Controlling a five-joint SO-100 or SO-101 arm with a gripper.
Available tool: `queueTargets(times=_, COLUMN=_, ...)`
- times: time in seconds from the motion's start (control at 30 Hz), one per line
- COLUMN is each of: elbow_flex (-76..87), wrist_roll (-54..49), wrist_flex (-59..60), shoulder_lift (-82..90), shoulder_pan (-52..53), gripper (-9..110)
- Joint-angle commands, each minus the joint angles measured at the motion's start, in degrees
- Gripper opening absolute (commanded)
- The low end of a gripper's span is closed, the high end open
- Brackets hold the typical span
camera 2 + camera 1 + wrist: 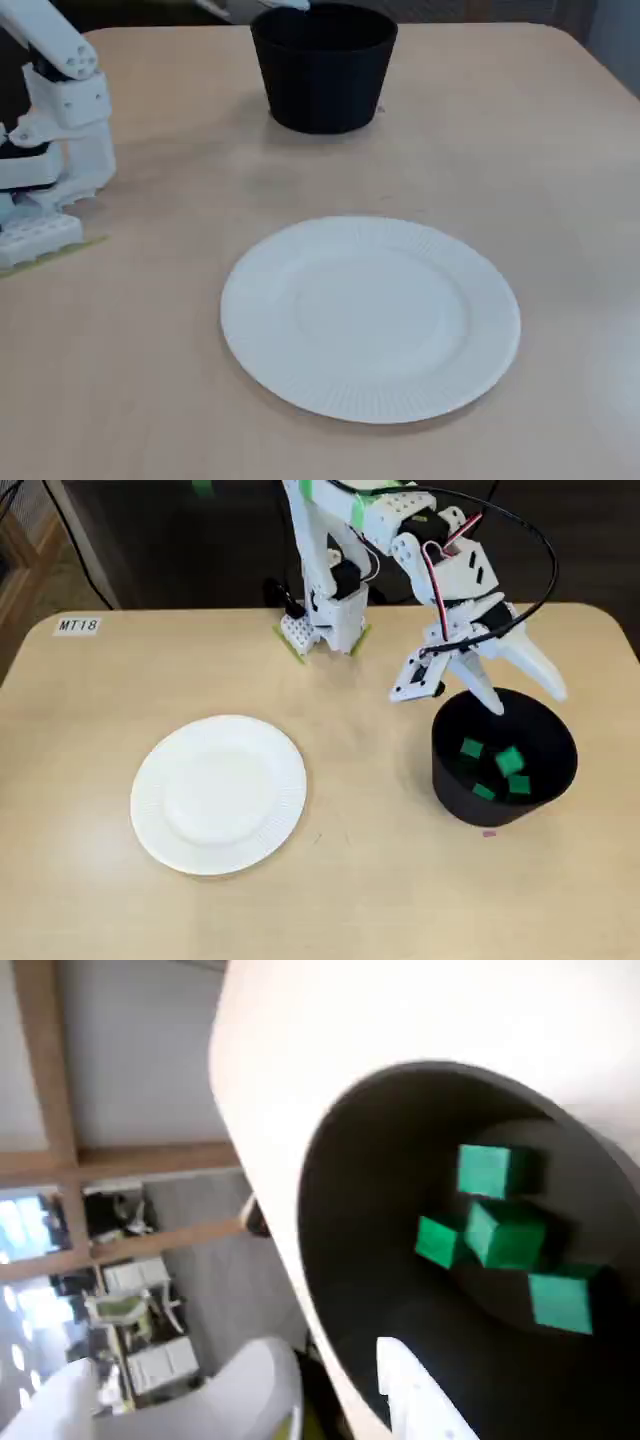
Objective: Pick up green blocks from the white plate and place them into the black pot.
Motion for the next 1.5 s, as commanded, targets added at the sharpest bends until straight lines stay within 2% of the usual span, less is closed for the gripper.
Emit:
queueTargets(times=0.0, elbow_flex=-1.5, wrist_roll=0.9, wrist_flex=1.0, shoulder_lift=6.9, shoulder_pan=3.4, gripper=1)
queueTargets(times=0.03, elbow_flex=-2.6, wrist_roll=1.1, wrist_flex=2.7, shoulder_lift=9.0, shoulder_pan=4.9, gripper=-2)
queueTargets(times=0.23, elbow_flex=-15.7, wrist_roll=2.0, wrist_flex=23.1, shoulder_lift=16.2, shoulder_pan=18.8, gripper=-2)
queueTargets(times=0.4, elbow_flex=-9.3, wrist_roll=4.0, wrist_flex=31.8, shoulder_lift=27.8, shoulder_pan=28.6, gripper=-2)
queueTargets(times=0.6, elbow_flex=11.7, wrist_roll=7.7, wrist_flex=28.6, shoulder_lift=43.5, shoulder_pan=30.6, gripper=-2)
queueTargets(times=0.87, elbow_flex=32.4, wrist_roll=6.3, wrist_flex=20.0, shoulder_lift=47.5, shoulder_pan=31.4, gripper=-2)
queueTargets(times=1.0, elbow_flex=43.4, wrist_roll=6.5, wrist_flex=19.6, shoulder_lift=59.6, shoulder_pan=33.5, gripper=-2)
queueTargets(times=1.47, elbow_flex=48.4, wrist_roll=5.8, wrist_flex=21.2, shoulder_lift=61.8, shoulder_pan=35.8, gripper=-2)
